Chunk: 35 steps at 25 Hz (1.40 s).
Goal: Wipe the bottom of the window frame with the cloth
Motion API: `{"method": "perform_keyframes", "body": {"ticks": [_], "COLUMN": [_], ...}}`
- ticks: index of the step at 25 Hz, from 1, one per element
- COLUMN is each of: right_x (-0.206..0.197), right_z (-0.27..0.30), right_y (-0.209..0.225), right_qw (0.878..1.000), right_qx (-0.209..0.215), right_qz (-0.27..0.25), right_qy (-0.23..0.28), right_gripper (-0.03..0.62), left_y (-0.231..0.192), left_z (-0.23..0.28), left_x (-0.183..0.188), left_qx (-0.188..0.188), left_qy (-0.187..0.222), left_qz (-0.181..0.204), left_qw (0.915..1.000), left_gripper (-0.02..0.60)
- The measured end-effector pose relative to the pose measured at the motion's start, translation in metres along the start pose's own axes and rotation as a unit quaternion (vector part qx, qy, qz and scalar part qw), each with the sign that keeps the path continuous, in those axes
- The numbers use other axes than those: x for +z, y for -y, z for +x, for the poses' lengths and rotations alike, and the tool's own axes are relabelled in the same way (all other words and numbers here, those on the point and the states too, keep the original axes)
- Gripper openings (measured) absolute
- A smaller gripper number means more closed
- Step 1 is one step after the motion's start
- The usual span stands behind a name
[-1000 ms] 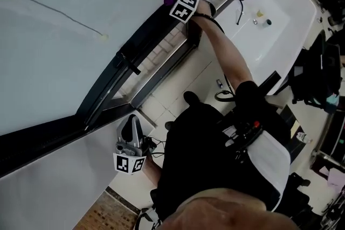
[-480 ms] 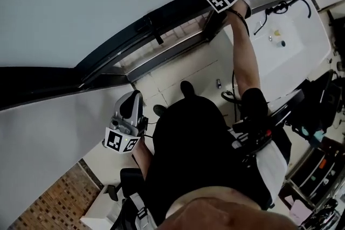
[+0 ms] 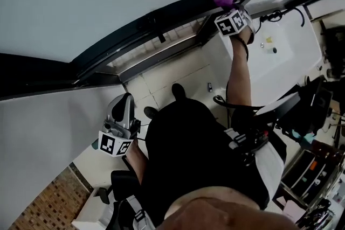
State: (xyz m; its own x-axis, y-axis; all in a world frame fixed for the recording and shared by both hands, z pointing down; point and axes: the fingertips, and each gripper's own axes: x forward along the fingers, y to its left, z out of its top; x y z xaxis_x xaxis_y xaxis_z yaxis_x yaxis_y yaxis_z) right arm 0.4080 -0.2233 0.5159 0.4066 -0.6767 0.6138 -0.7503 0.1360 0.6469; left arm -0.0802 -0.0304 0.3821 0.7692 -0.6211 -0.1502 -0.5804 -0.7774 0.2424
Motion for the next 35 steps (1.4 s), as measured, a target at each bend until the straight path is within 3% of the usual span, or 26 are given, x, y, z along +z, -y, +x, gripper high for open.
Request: {"method": "perform_keyframes", "body": {"ticks": [2,4,6,10,12,13,16,21,26,28,31,35], "right_x": [0.024,0.041,0.042,0.028,0.014,0.009,0.011,0.038,0.059,0.065,0.076,0.089], "right_z": [-0.035,-0.070,-0.095,-0.126,-0.142,-0.149,-0.169,-0.219,-0.274,-0.291,-0.305,-0.327], "right_y": [-0.036,-0.072,-0.108,-0.179,-0.206,-0.217,-0.241,-0.247,-0.235,-0.224,-0.204,-0.203], "right_qw": [0.994,0.973,0.943,0.872,0.838,0.826,0.805,0.751,0.682,0.662,0.645,0.603], "right_qx": [0.066,0.152,0.240,0.396,0.452,0.470,0.504,0.564,0.606,0.603,0.580,0.602], "right_qz": [0.037,0.086,0.130,0.204,0.235,0.244,0.239,0.210,0.183,0.190,0.226,0.217], "right_qy": [0.078,0.153,0.191,0.202,0.196,0.192,0.203,0.272,0.365,0.402,0.443,0.476], "right_gripper": [0.066,0.066,0.066,0.067,0.066,0.067,0.067,0.067,0.067,0.067,0.067,0.067], "left_y": [0.000,0.006,0.011,0.004,0.008,0.009,0.007,0.009,0.023,0.025,0.017,0.012], "left_z": [0.001,0.005,0.007,0.011,0.014,0.016,0.025,0.026,0.010,0.010,0.019,0.006], "left_x": [0.002,0.000,-0.003,-0.002,-0.005,-0.005,-0.002,0.006,0.009,0.011,0.015,0.016], "left_qx": [-0.007,-0.017,-0.021,-0.037,-0.043,-0.047,-0.069,-0.082,-0.072,-0.081,-0.107,-0.078], "left_qy": [0.002,0.006,0.009,-0.001,-0.012,-0.014,-0.011,-0.005,0.004,0.004,0.008,0.023], "left_qz": [0.001,0.000,-0.001,-0.006,-0.014,-0.017,-0.016,-0.009,-0.003,0.003,0.005,0.010], "left_qw": [1.0000,0.9998,0.9997,0.9993,0.9989,0.9986,0.9974,0.9966,0.9974,0.9967,0.9942,0.9967], "left_gripper": [0.000,0.000,0.000,0.000,0.000,0.000,0.000,0.000,0.000,0.000,0.000,0.000]}}
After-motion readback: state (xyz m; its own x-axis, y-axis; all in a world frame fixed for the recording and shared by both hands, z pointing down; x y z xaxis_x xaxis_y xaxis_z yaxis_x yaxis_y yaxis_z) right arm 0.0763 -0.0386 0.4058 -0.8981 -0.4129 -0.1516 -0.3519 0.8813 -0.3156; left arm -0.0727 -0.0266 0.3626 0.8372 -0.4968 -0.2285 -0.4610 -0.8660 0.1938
